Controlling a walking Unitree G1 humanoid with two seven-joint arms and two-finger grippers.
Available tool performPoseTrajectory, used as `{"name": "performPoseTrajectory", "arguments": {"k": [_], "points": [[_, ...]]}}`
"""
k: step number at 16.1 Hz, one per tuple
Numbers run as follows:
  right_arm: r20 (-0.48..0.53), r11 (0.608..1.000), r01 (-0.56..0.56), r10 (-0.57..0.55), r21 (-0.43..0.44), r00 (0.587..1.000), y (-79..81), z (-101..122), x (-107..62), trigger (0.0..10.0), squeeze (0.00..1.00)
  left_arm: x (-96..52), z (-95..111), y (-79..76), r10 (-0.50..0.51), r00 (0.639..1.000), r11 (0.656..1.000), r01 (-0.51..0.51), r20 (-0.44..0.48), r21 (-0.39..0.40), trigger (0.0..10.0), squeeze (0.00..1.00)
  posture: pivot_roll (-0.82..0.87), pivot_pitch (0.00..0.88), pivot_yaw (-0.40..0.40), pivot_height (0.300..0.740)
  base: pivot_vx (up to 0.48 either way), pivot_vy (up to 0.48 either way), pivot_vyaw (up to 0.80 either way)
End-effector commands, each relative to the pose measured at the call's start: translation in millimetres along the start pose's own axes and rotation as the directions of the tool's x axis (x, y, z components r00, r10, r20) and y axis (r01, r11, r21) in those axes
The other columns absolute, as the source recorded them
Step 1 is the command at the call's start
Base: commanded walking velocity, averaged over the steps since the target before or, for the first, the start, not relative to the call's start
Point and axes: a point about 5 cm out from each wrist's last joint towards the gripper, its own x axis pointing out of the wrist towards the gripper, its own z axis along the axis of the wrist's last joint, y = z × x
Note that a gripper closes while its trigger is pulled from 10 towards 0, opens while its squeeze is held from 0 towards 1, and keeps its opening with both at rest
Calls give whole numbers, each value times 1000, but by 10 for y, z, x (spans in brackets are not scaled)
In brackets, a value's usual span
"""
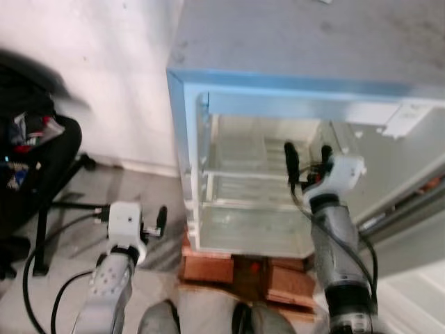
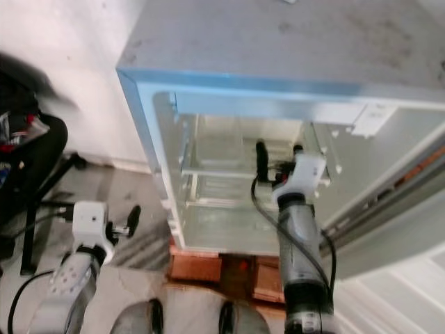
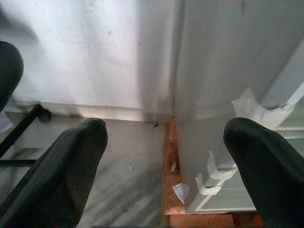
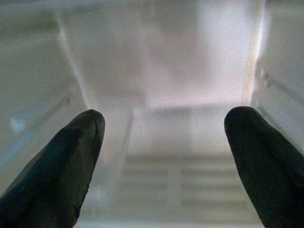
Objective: Restocking fridge
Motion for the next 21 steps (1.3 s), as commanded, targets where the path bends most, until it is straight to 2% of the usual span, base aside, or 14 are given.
{"name": "performPoseTrajectory", "arguments": {"k": [1, 2, 5, 9, 14, 18, 21], "points": [[-2, 1000, -12, 12, -18, 1000, 16, 22, -68, 10000, 486, 10, -52, -19, -3, 1000, 1000, 3, -20, 2, 10000, 0, 86, 125, -49, 740, -266, 0, 0], [-13, 999, -13, 12, -30, 1000, 12, 1, -135, 10000, 0, 30, -43, -33, -10, 1000, 1000, 10, -17, 5, 10000, 0, 86, 125, -49, 740, -270, 0, 0], [-37, 997, -12, 9, -82, 999, -51, 4, -274, 10000, 0, 53, -64, -54, -18, 1000, 1000, 18, -22, 9, 10000, 0, 83, 80, -57, 740, -268, 0, 0], [-44, 994, 1, -5, -110, 999, -142, 43, -282, 10000, 0, 112, -63, -47, -19, 1000, 1000, 19, -16, 11, 10000, 0, 83, 60, -56, 740, -294, 0, 0], [-51, 995, -1, -4, -102, 999, -107, 46, -296, 10000, 0, 136, -81, -41, -21, 1000, 1000, 21, -15, 18, 10000, 0, 84, 55, -51, 740, -305, 0, 0], [-77, 993, 7, -17, -118, 997, -155, 5, -427, 10000, 0, 150, -79, -56, -37, 999, 999, 37, -9, 30, 10000, 0, 78, 55, -46, 740, -303, 0, 0], [-88, 992, 9, -20, -124, 996, -168, -3, -455, 10000, 0, 154, -84, -80, -48, 999, 998, 48, -8, 35, 10000, 0, 67, 61, -44, 740, -293, 0, 0]]}}
